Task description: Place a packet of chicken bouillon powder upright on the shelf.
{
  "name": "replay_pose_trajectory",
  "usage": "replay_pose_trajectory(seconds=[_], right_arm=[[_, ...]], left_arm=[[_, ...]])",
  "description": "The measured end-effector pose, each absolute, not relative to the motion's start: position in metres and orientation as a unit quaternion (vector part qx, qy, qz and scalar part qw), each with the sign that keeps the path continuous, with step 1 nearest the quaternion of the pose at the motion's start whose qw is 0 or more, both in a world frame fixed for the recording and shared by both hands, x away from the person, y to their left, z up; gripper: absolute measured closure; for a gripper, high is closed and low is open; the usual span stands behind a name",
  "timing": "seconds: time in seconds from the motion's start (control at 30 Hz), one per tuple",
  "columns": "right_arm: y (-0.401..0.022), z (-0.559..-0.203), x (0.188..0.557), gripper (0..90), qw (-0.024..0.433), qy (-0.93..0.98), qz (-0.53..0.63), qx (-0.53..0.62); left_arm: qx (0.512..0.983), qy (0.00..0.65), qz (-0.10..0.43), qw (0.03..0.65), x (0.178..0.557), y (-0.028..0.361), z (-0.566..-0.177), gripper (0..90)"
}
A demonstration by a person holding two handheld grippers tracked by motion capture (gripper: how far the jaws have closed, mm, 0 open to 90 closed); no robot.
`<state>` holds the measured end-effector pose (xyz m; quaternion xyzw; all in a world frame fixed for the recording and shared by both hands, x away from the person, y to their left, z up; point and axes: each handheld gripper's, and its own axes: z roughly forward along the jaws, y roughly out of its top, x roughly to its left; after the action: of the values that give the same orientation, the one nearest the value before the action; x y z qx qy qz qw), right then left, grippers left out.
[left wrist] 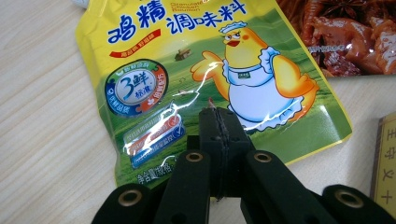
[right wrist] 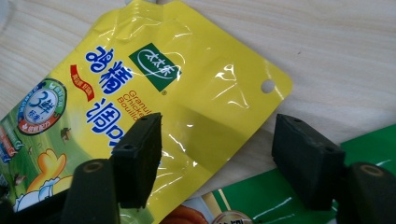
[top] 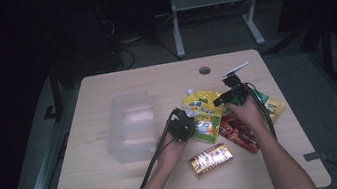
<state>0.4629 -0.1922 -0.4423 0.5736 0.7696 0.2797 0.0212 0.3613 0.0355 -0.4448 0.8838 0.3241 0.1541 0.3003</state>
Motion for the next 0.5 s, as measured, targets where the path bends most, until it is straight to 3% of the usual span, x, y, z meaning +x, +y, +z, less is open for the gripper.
replay_pose_trajectory(seconds=[0.37,0.5], right_arm=[[-0.1918,-0.4483,0.4608,45.2,0.000,0.762,0.297,0.576],[-0.1877,-0.4476,0.4576,54.4,-0.027,0.760,0.317,0.567]], left_arm=[[0.883,0.326,0.151,0.301,0.3612,0.0343,-0.4460,89.7],[0.887,0.320,0.150,0.298,0.3623,0.0350,-0.4457,89.7]])
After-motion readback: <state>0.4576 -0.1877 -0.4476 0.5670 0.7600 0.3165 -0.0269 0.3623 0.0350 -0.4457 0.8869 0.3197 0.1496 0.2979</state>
